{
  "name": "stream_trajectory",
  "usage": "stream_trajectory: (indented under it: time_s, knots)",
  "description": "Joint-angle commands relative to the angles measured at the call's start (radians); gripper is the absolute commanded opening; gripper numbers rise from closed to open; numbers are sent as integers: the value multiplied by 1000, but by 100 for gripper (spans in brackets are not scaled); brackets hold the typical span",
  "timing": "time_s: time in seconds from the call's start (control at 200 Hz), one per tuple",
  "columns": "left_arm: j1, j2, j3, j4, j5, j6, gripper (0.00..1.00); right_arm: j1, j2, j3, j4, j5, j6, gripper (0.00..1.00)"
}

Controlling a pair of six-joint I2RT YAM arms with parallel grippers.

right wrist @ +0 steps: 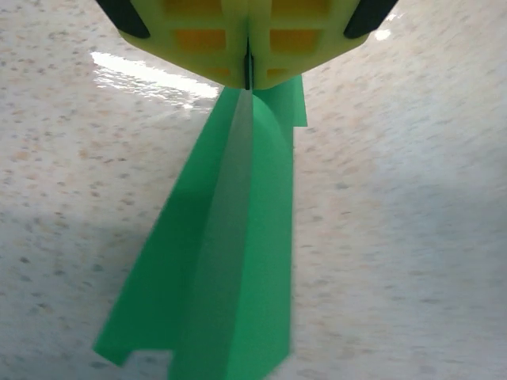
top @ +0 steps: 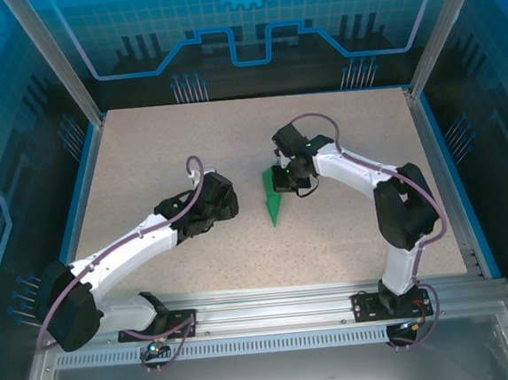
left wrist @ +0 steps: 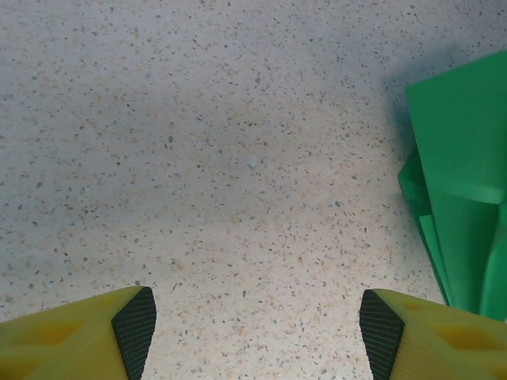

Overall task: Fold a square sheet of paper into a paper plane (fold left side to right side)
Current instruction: Turn over the paper plane at the center of the table.

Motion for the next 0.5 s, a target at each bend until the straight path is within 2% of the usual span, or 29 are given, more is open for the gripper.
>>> stream_trajectory:
  time_s: [0.0, 0.155, 0.275, 0.425, 0.495]
  knots:
    - [5, -37, 25, -32, -53, 13, 73, 11, -82, -70, 75, -161, -27, 0]
    - [6, -47, 25, -40, -79, 8, 73, -7, -104, -174, 160, -240, -20, 0]
    - [8, -40, 32, -42, -79, 1, 73, -43, -33, -242, 229, -299, -24, 0]
    - [7, -36, 47, -51, -83, -1, 74, -87, 41, -265, 215, -260, -72, 0]
    - [8, -42, 52, -58, -89, 1, 74, -103, 22, -260, 187, -219, -96, 11]
